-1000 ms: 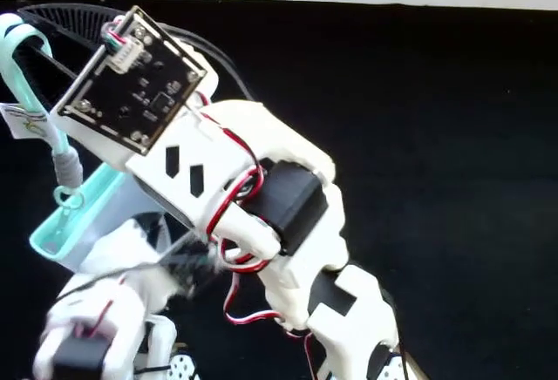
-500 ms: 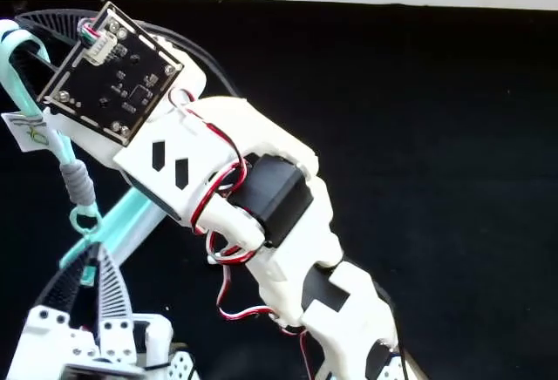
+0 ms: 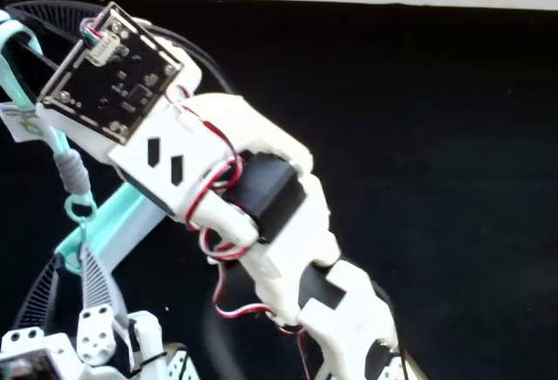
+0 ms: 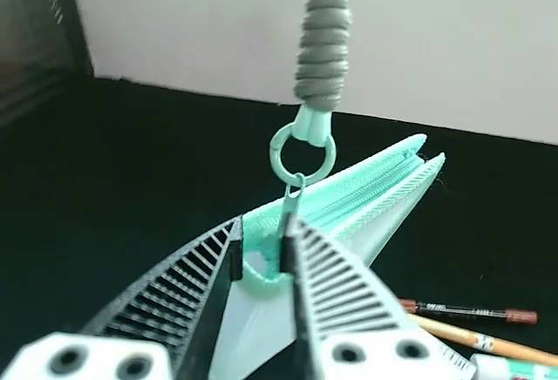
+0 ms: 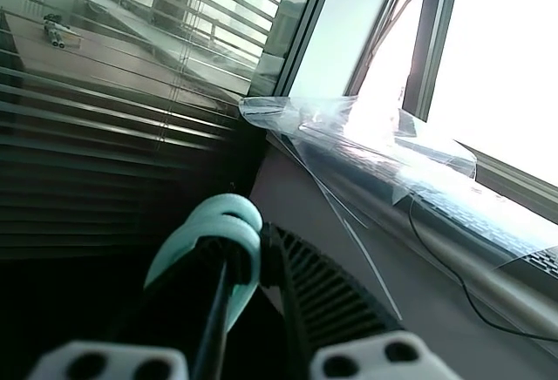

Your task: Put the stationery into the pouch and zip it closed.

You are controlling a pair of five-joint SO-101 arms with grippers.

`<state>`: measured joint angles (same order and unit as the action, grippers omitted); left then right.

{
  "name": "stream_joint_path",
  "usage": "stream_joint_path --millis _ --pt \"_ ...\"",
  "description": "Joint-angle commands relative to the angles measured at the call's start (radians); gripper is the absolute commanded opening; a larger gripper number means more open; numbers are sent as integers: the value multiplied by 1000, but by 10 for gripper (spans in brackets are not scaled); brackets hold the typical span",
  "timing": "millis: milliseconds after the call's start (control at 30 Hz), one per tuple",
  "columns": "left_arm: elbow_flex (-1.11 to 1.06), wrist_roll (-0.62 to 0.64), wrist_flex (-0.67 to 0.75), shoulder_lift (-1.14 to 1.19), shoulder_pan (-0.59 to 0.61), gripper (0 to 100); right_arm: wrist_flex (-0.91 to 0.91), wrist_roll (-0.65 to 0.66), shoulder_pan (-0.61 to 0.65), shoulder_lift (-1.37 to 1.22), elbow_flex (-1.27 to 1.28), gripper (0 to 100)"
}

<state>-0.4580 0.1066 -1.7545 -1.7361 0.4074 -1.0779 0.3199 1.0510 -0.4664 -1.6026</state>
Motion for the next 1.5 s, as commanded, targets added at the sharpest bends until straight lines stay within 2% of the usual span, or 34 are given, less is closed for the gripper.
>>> stream_joint_path --millis 0,333,567,733,833,967,1467 --pt "12 81 -5 54 48 167 65 -11 2 -30 1 6" --pt "18 86 2 62 208 168 114 -11 21 -87 -8 6" --pt "202 92 -2 64 219 164 114 -11 -10 -88 -4 6" --pt "147 94 -6 64 222 164 114 -11 -24 -87 -8 6" --pt "93 94 -6 53 289 164 114 -11 -24 -87 -8 6" --pt "156 89 -6 53 387 164 114 -11 -24 -87 -8 6" --pt "68 87 -8 53 394 164 111 -11 -25 -88 -4 6"
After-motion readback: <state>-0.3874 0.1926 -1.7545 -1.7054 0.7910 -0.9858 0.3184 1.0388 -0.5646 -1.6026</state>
